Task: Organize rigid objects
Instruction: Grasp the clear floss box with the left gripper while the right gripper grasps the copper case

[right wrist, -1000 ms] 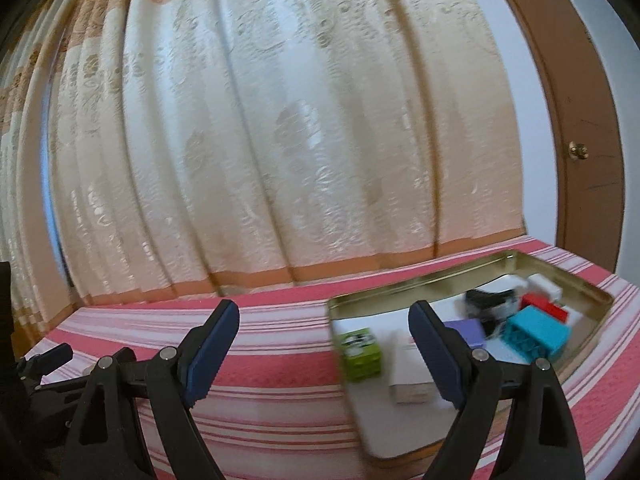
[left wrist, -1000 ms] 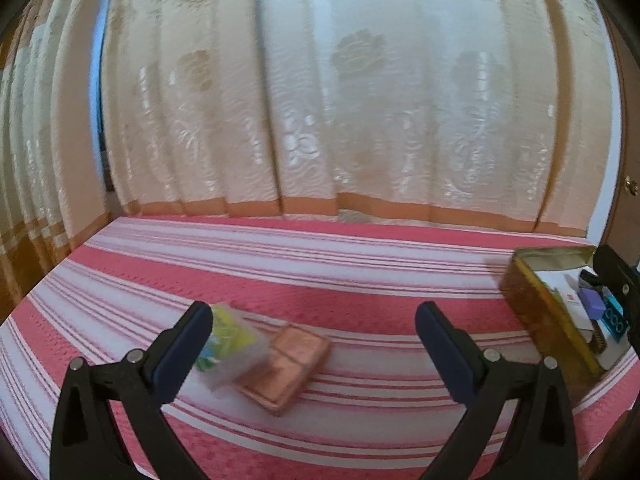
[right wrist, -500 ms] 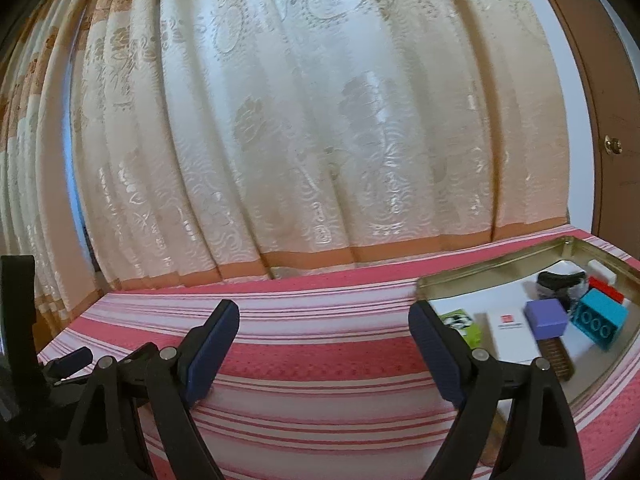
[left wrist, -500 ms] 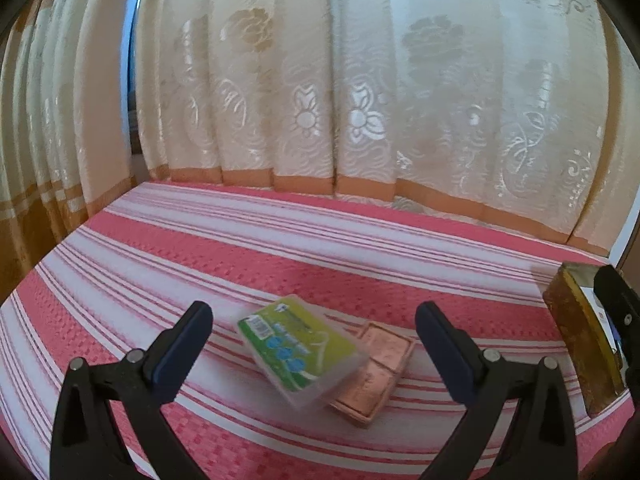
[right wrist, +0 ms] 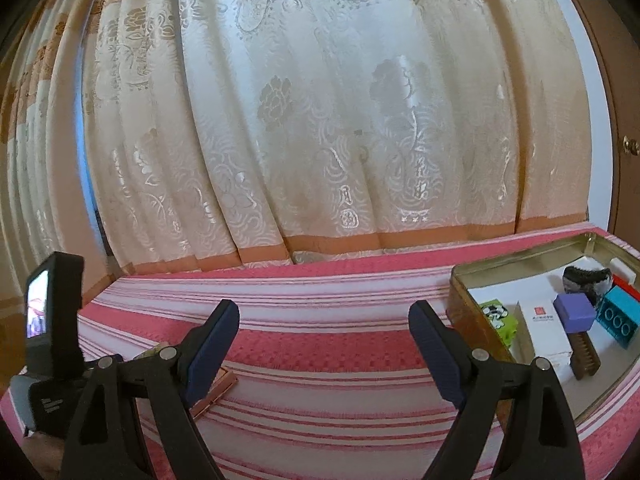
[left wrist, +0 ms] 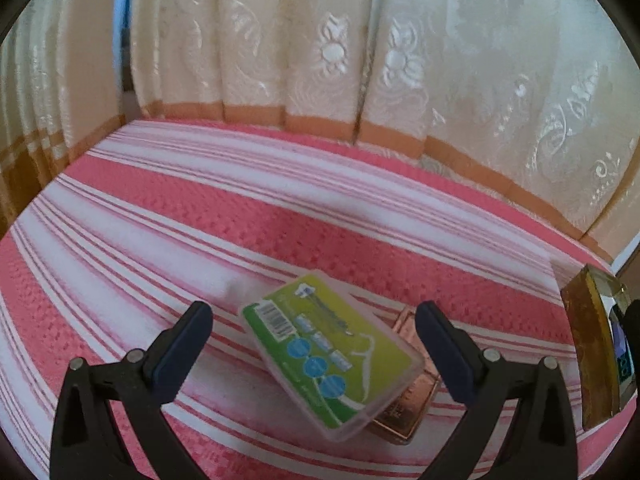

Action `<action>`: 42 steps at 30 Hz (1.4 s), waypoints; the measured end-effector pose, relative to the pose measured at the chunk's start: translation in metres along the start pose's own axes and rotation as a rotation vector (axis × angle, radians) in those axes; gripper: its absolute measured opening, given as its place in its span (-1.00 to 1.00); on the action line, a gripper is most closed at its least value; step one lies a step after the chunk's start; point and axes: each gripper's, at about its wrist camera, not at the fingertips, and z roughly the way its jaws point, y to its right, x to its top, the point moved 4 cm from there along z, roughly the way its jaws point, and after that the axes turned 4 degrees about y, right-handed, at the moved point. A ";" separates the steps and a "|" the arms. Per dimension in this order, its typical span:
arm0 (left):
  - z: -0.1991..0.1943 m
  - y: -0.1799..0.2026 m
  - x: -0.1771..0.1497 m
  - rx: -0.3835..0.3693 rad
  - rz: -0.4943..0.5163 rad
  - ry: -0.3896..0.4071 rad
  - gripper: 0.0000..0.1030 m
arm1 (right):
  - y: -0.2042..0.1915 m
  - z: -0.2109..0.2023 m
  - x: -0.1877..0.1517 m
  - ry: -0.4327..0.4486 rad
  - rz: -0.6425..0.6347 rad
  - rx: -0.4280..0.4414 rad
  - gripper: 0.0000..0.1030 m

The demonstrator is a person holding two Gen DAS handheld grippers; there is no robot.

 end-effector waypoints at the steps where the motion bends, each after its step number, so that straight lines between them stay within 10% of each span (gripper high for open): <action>1: 0.003 0.002 -0.001 -0.009 0.006 -0.014 0.99 | 0.001 0.001 0.000 -0.006 0.005 0.003 0.72; 13: 0.005 -0.040 -0.003 0.000 0.034 -0.087 0.73 | 0.006 0.004 -0.004 -0.047 0.047 0.014 0.72; 23: -0.001 -0.051 -0.004 -0.004 0.092 -0.079 0.09 | 0.003 0.021 -0.019 -0.191 0.073 0.059 0.72; 42: -0.019 -0.087 0.016 0.142 -0.019 0.058 0.05 | -0.096 0.056 -0.064 -0.467 0.036 0.178 0.72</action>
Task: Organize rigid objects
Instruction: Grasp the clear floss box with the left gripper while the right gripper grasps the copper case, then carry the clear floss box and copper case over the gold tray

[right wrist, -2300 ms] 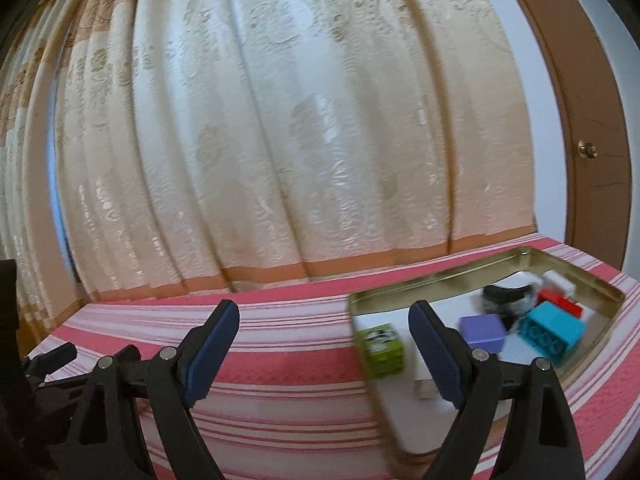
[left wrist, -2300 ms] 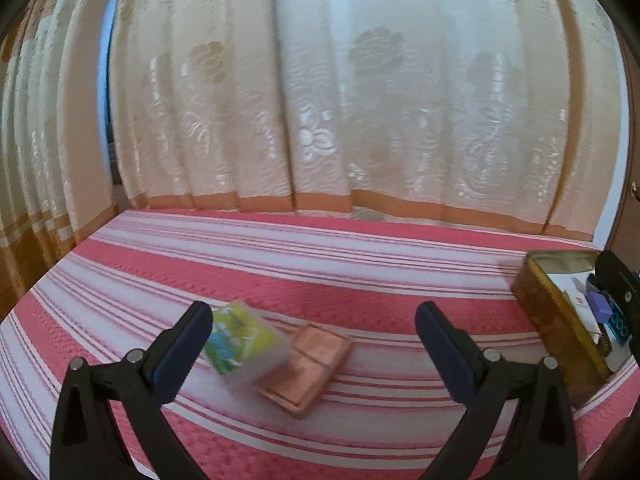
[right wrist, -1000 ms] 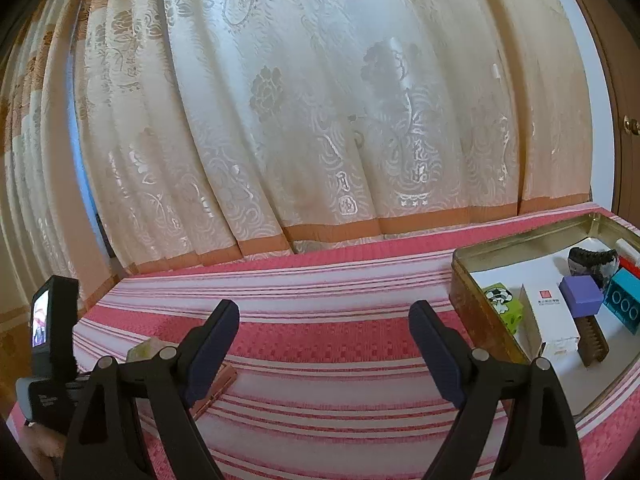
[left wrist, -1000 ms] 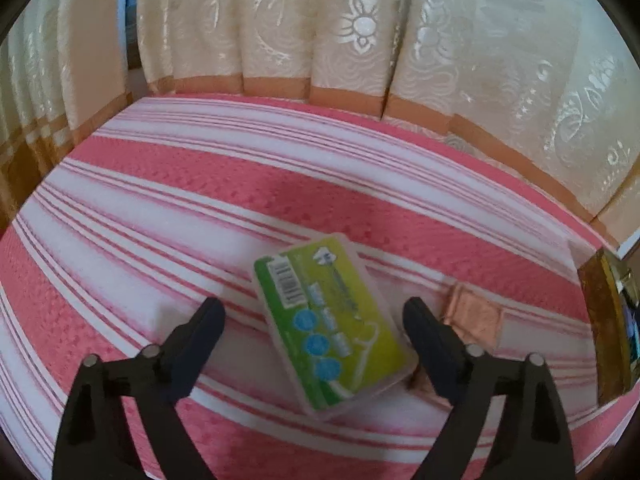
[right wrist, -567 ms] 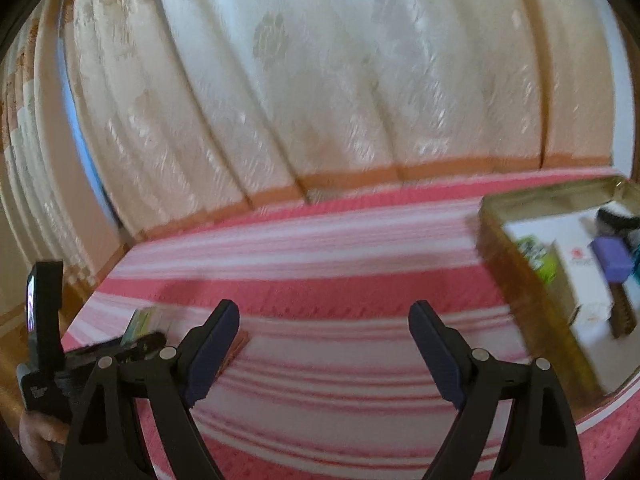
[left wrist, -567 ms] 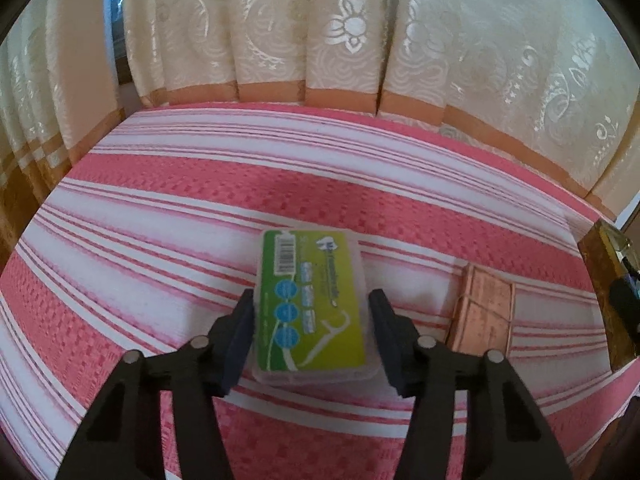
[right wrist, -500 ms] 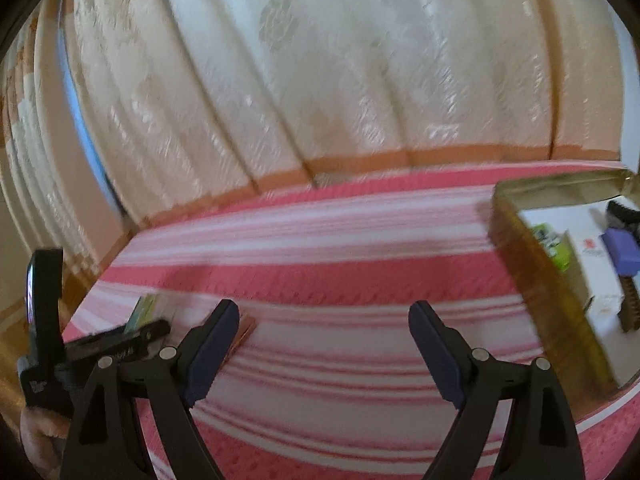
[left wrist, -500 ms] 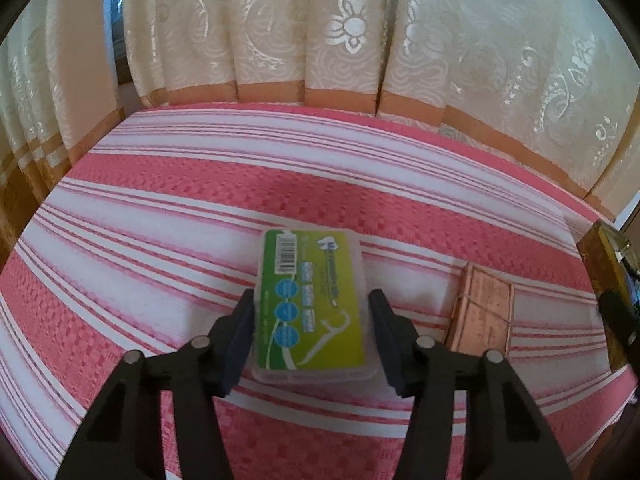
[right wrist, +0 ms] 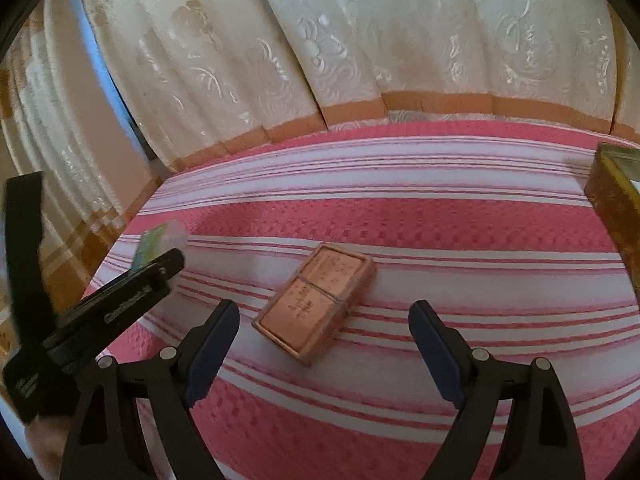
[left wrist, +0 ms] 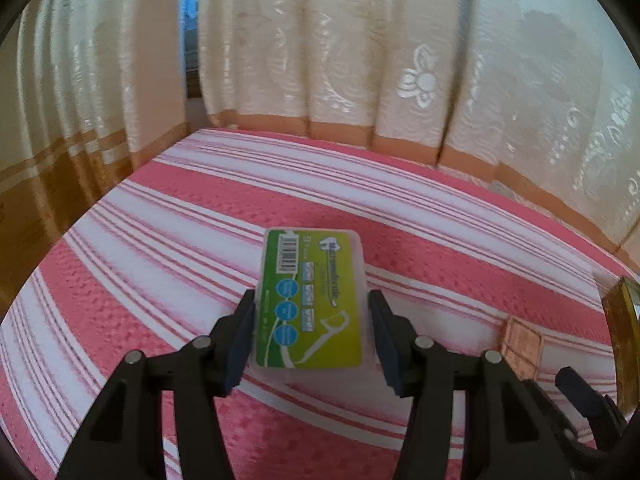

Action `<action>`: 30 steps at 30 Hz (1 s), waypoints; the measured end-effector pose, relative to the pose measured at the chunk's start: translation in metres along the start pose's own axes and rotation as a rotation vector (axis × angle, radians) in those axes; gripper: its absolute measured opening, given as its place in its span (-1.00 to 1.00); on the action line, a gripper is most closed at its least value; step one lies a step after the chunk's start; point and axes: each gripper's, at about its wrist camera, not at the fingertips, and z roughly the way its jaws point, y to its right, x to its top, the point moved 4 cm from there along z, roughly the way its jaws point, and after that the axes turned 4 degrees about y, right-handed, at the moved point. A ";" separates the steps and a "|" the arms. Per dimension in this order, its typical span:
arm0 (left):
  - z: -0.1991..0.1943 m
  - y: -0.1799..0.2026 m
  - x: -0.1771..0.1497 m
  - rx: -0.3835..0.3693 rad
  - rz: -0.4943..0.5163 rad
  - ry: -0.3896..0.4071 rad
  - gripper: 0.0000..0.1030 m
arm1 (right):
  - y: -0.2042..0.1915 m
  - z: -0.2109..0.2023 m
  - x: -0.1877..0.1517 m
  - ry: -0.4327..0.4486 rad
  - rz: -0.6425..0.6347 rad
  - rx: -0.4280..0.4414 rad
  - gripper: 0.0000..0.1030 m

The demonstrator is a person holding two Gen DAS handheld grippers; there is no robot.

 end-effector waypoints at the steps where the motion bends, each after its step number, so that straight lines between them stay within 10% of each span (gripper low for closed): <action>1: 0.001 -0.001 0.000 0.003 -0.003 -0.003 0.05 | -0.003 0.004 0.001 -0.007 -0.008 -0.010 0.71; 14: 0.001 0.007 -0.001 0.009 0.017 -0.008 0.05 | -0.028 0.034 0.002 -0.116 -0.301 -0.073 0.00; 30: 0.002 0.022 -0.006 -0.030 0.048 -0.032 0.05 | -0.005 0.020 0.000 -0.132 -0.389 0.053 -0.04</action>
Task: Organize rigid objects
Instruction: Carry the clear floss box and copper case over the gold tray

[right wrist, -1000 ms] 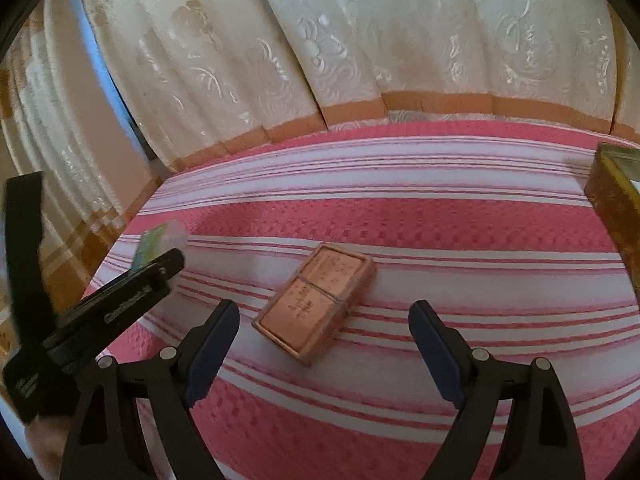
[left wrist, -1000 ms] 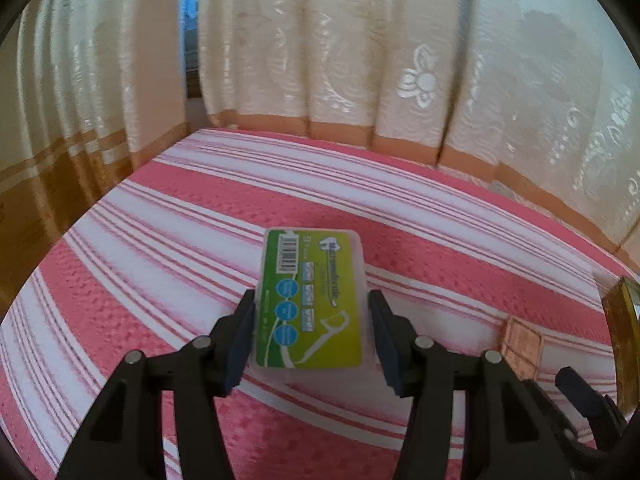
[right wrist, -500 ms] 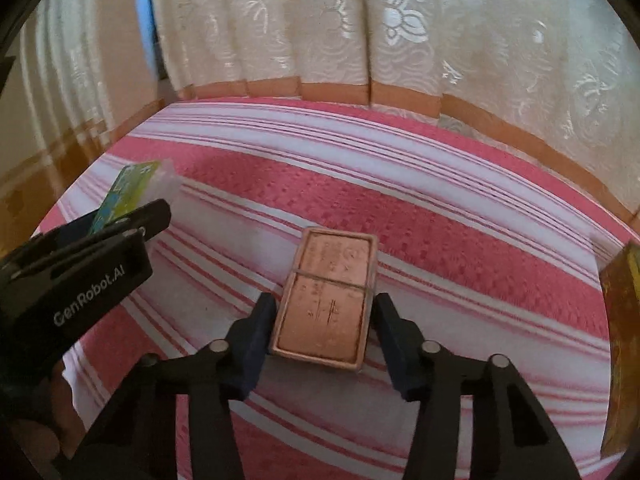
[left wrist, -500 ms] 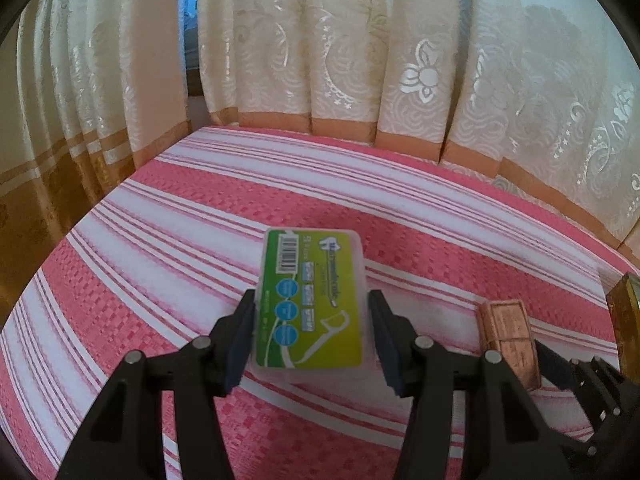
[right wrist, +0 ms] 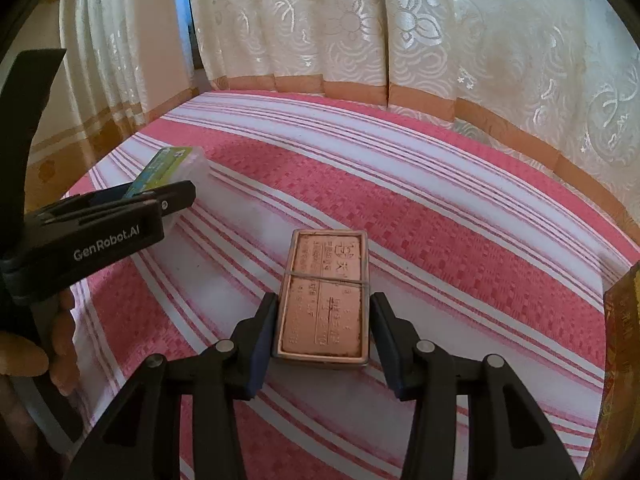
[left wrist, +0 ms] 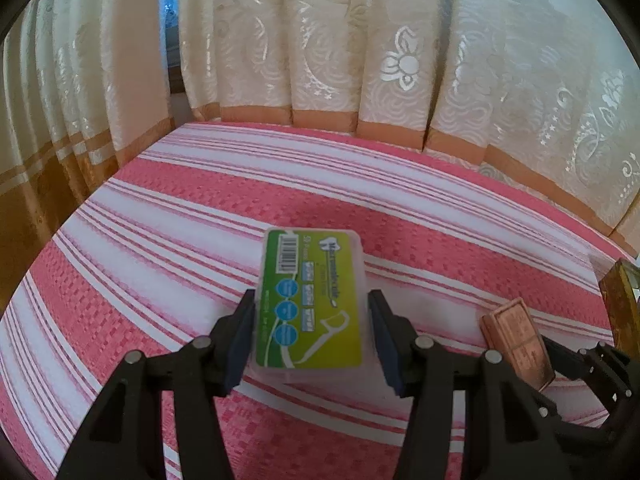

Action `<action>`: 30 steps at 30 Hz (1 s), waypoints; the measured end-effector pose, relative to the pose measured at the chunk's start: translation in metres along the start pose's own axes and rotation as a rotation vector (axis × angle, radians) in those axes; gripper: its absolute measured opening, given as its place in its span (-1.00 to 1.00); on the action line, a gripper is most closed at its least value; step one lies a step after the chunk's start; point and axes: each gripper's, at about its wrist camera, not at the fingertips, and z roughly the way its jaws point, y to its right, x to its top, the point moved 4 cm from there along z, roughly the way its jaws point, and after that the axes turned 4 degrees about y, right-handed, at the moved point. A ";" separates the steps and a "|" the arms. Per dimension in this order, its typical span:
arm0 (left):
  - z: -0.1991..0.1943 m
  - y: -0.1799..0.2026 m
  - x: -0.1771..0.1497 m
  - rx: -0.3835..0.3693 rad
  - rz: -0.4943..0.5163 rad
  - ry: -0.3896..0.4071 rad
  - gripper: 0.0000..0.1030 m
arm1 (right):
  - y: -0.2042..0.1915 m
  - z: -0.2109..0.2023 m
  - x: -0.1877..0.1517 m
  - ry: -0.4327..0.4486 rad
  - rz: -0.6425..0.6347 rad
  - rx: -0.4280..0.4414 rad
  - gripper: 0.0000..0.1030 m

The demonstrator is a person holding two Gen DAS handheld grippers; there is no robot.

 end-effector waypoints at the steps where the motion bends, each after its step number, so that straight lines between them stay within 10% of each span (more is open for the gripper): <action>1: 0.000 0.001 0.000 0.000 0.004 -0.002 0.05 | -0.001 0.000 0.000 -0.001 -0.004 -0.007 -0.04; 12: -0.003 0.008 0.000 -0.015 0.019 0.021 0.05 | 0.005 -0.004 -0.001 0.013 0.020 -0.020 -0.06; 30: -0.038 0.030 0.006 0.025 0.085 0.227 0.05 | 0.035 -0.083 0.008 0.373 0.098 -0.130 -0.06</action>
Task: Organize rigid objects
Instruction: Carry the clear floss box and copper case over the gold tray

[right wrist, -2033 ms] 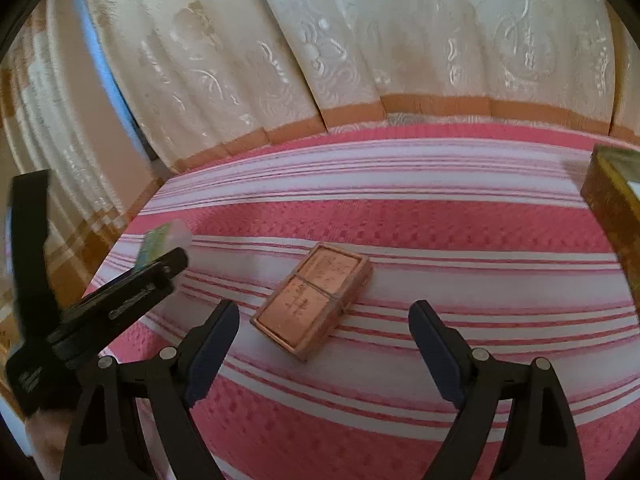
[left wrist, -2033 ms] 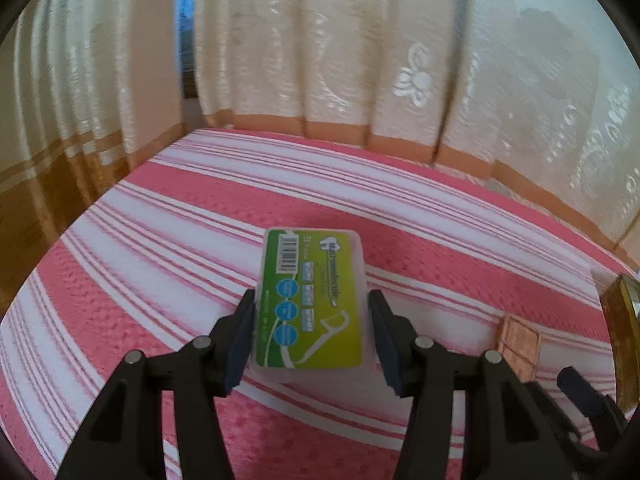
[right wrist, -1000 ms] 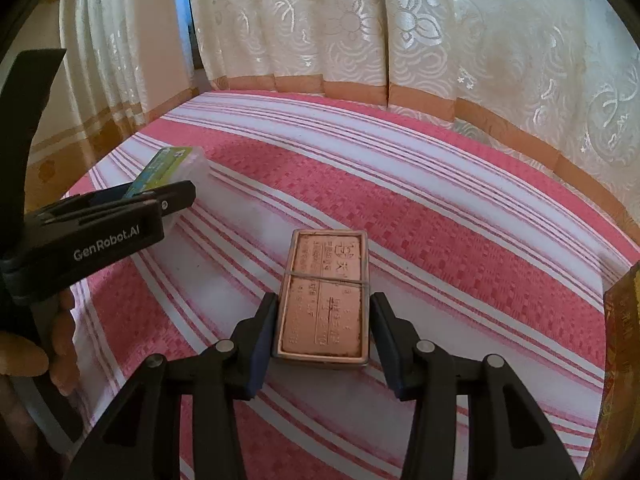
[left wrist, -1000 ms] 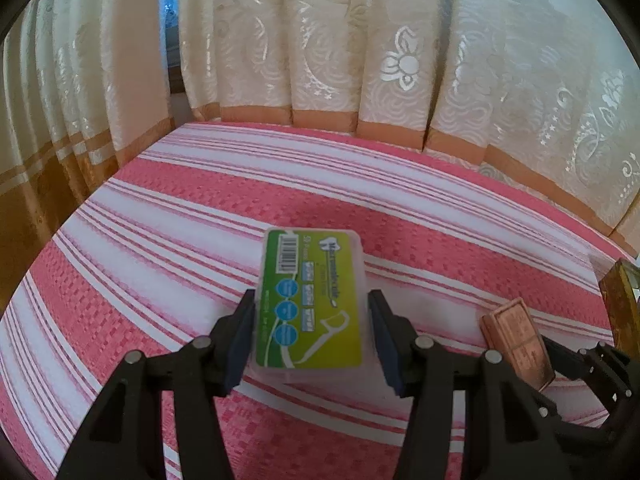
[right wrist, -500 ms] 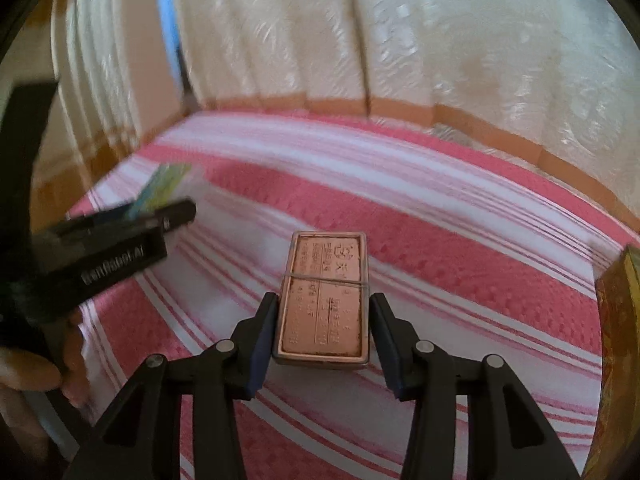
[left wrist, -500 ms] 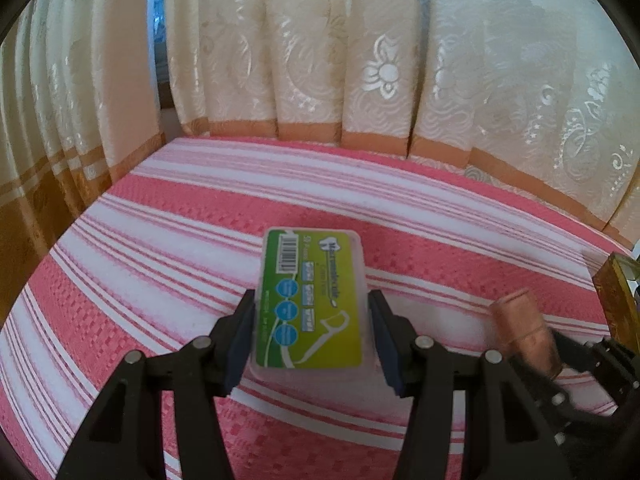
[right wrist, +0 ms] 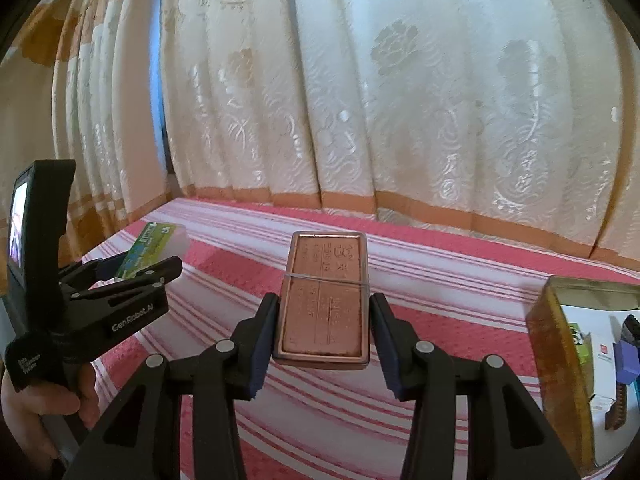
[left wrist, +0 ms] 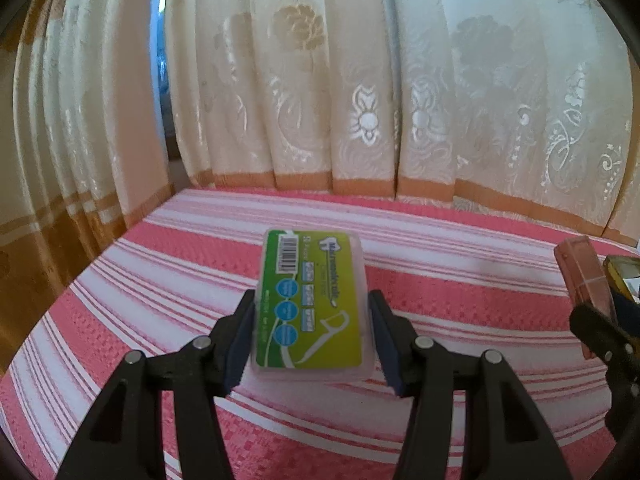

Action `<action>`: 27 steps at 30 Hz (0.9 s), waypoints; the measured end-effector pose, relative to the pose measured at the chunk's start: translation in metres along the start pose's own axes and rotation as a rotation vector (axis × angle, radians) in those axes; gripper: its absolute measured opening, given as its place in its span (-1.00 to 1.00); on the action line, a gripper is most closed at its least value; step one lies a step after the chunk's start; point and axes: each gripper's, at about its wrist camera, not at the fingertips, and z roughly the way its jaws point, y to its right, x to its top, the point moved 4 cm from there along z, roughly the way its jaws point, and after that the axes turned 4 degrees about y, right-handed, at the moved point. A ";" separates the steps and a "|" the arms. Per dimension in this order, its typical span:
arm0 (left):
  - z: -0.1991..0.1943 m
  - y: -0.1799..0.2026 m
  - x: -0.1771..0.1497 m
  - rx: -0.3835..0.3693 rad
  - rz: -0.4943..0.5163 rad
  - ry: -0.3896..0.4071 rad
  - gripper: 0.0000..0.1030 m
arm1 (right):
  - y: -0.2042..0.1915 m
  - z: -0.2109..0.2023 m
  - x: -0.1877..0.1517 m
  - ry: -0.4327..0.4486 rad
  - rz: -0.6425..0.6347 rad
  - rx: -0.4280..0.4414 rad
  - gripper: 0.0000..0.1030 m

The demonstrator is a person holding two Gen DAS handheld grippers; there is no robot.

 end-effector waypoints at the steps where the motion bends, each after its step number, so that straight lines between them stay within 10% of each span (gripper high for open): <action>1: -0.002 0.002 0.001 0.001 0.004 0.009 0.05 | 0.002 -0.001 0.001 0.005 0.003 -0.003 -0.05; 27: -0.037 0.067 -0.008 -0.050 0.031 0.072 0.05 | 0.048 -0.047 0.000 0.101 -0.008 -0.101 -0.05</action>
